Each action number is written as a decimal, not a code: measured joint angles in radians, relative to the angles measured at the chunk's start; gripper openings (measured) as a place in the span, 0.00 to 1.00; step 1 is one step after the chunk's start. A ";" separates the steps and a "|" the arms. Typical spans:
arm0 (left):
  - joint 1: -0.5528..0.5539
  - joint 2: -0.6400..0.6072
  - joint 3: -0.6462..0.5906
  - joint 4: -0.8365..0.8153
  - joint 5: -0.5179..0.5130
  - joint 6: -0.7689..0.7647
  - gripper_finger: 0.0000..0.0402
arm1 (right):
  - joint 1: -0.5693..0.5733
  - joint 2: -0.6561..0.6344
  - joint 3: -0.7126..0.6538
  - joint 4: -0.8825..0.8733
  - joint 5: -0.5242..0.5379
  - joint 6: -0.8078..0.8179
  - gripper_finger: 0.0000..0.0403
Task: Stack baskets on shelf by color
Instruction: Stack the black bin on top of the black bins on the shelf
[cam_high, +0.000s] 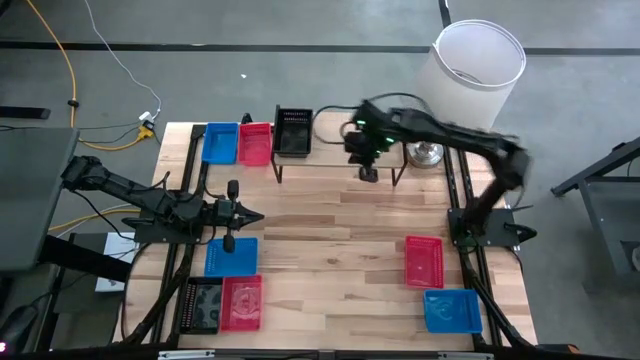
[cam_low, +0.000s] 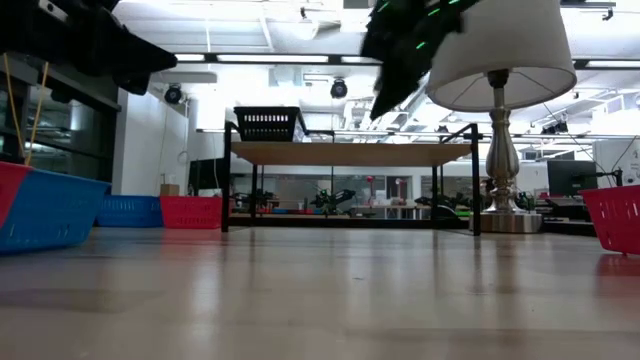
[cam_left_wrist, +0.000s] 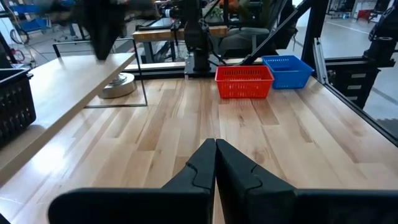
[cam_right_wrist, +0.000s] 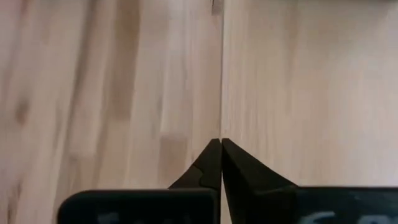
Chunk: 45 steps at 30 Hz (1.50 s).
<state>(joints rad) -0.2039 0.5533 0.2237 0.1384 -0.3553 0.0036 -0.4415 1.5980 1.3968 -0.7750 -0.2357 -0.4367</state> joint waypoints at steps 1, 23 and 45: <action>0.000 0.000 0.000 0.000 0.000 0.000 0.00 | 0.011 -0.071 -0.077 0.070 0.000 0.018 0.00; 0.000 0.000 0.000 0.141 0.002 0.052 0.00 | 0.481 -0.482 -0.903 1.379 0.075 0.138 0.00; -0.271 0.492 0.691 -1.231 0.310 -0.720 0.50 | 0.515 -0.379 -0.893 1.402 0.080 0.097 0.00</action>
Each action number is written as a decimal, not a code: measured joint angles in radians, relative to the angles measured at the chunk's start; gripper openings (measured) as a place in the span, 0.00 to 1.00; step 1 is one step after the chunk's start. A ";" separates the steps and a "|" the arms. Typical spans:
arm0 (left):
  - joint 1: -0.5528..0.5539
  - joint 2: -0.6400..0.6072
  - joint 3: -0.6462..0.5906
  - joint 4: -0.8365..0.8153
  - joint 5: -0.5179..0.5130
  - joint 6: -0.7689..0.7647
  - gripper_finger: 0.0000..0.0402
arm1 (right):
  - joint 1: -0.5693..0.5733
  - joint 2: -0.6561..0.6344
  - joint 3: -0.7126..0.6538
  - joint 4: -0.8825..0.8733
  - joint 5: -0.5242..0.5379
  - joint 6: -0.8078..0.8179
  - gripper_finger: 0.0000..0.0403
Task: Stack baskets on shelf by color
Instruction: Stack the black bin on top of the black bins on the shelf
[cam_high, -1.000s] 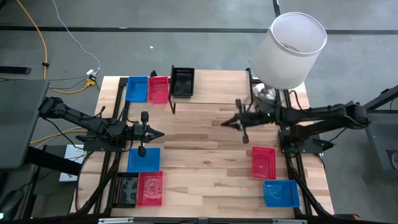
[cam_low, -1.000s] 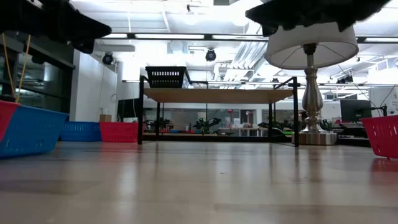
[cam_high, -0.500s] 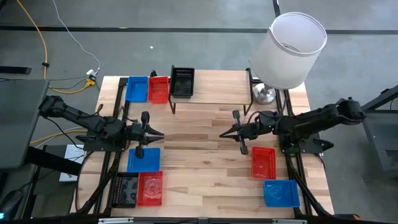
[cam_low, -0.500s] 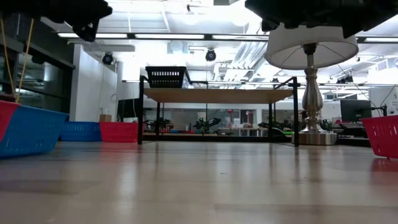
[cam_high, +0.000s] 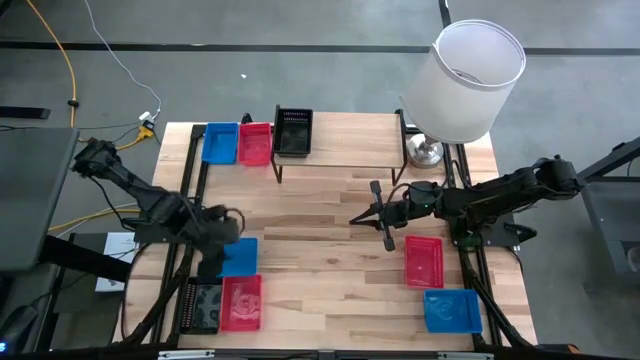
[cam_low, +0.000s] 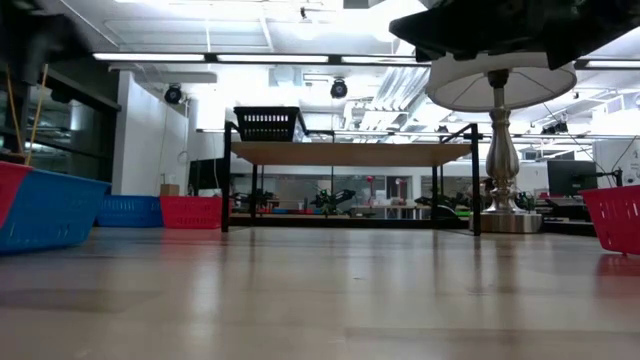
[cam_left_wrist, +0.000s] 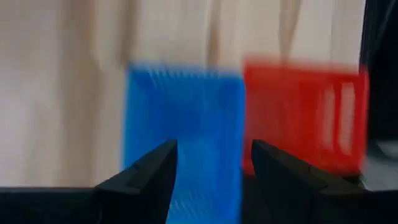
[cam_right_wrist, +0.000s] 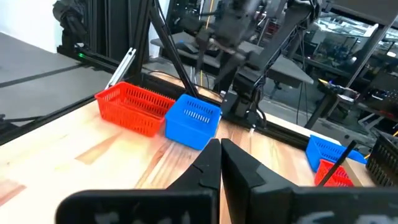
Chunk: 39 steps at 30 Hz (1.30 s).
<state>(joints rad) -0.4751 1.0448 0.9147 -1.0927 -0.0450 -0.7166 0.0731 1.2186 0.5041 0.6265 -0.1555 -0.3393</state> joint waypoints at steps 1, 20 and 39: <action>-0.017 0.017 0.003 -0.021 0.045 -0.046 0.49 | 0.000 0.000 0.000 0.000 0.000 0.000 0.00; -0.452 0.326 0.001 -0.029 0.105 -0.548 0.49 | 0.002 0.000 0.000 -0.009 -0.020 0.104 0.00; -0.495 0.445 0.000 -0.078 0.035 -0.480 0.49 | 0.064 0.000 0.000 -0.018 -0.019 0.085 0.00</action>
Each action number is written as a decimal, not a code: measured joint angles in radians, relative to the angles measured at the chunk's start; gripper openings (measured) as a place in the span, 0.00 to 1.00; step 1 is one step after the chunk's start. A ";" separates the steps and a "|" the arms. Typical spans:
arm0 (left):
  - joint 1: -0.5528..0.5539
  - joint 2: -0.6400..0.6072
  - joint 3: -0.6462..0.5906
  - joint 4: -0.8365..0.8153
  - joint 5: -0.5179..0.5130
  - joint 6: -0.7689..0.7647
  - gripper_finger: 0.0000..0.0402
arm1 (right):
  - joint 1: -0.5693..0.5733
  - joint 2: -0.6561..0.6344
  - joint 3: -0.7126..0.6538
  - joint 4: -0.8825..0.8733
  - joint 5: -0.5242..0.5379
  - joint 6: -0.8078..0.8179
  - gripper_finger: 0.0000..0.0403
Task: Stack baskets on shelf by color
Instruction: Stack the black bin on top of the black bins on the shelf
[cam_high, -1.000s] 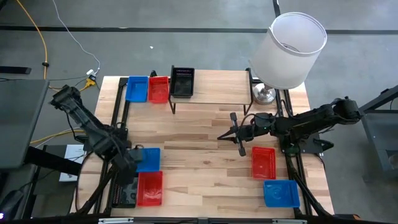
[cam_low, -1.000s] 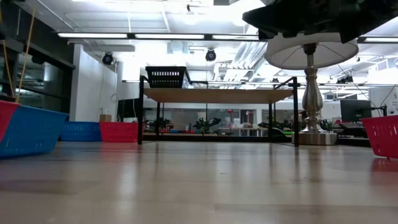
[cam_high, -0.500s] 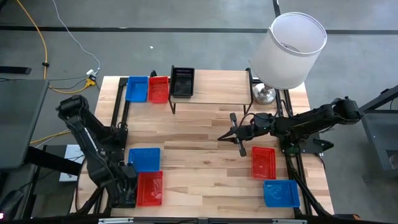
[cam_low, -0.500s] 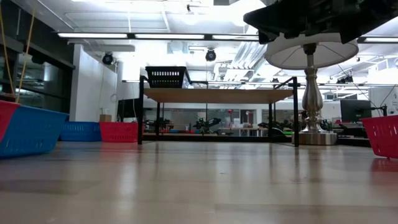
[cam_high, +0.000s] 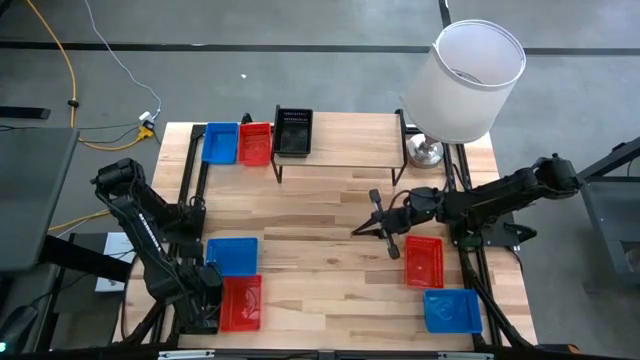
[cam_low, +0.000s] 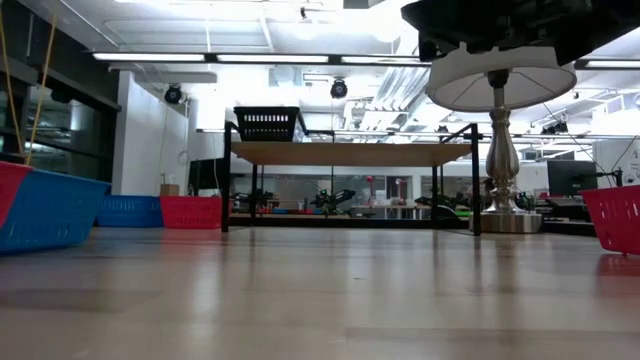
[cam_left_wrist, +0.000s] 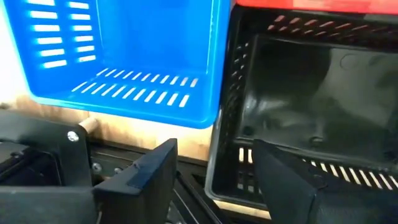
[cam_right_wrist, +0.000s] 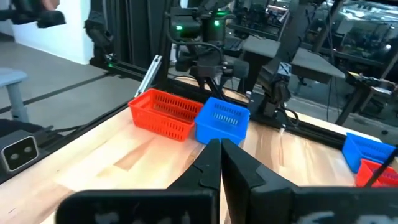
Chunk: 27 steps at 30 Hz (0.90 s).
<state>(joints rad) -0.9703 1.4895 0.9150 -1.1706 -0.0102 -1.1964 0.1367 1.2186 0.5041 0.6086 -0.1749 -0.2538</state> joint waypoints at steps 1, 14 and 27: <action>0.000 0.000 -0.002 0.001 0.009 -0.001 0.49 | 0.003 0.000 0.000 0.000 0.000 -0.007 0.00; 0.001 0.000 -0.140 0.137 0.068 -0.022 0.49 | 0.010 0.000 0.000 0.000 0.007 -0.016 0.00; 0.001 0.000 -0.140 0.150 0.094 -0.012 0.21 | 0.010 0.000 0.000 0.000 0.016 -0.016 0.00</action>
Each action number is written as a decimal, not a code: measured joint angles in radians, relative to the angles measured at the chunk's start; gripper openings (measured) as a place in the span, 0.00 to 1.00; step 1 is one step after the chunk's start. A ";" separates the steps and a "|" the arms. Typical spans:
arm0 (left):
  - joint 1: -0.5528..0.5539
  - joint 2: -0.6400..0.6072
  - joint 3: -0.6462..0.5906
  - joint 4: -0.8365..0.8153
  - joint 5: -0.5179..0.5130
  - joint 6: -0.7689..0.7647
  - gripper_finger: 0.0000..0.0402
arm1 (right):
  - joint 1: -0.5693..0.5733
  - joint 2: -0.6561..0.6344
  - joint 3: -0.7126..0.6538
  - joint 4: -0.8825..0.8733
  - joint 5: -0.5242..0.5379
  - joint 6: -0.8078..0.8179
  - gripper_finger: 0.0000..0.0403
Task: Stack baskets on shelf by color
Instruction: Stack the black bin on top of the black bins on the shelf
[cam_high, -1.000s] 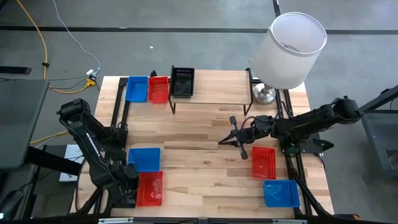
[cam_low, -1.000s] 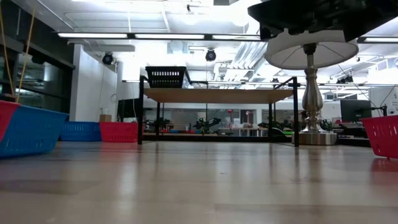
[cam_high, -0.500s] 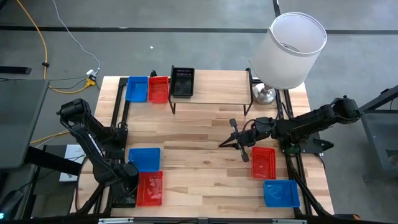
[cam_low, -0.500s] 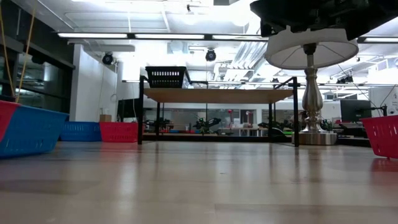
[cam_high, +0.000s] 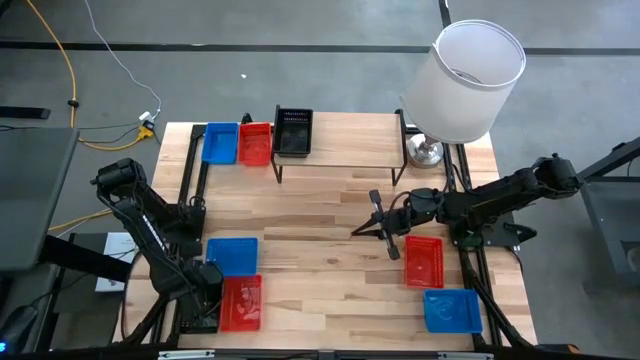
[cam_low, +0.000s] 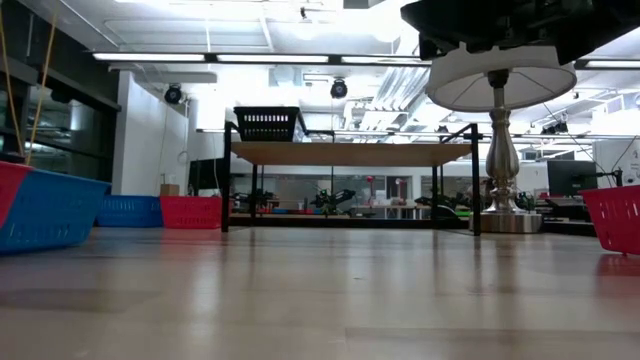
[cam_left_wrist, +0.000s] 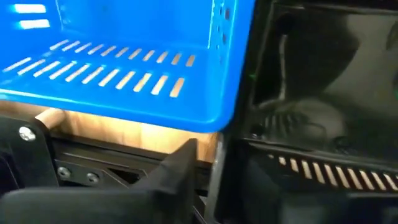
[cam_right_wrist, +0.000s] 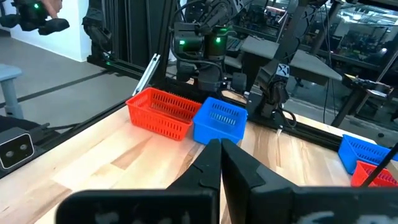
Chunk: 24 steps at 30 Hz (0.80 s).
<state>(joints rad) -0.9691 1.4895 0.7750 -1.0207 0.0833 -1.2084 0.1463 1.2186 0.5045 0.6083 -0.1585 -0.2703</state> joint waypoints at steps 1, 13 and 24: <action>0.000 0.000 0.000 0.000 0.004 0.001 0.16 | 0.000 0.000 0.000 0.000 0.000 0.000 0.00; 0.027 -0.124 0.004 0.005 0.004 -0.011 0.01 | 0.000 0.000 0.000 0.000 0.000 0.000 0.00; 0.070 -0.280 0.131 -0.112 0.006 -0.016 0.00 | 0.000 0.000 0.000 0.000 -0.001 0.000 0.00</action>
<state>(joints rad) -0.8993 1.2097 0.9058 -1.1331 0.0895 -1.2249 0.1463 1.2186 0.5049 0.6083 -0.1592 -0.2707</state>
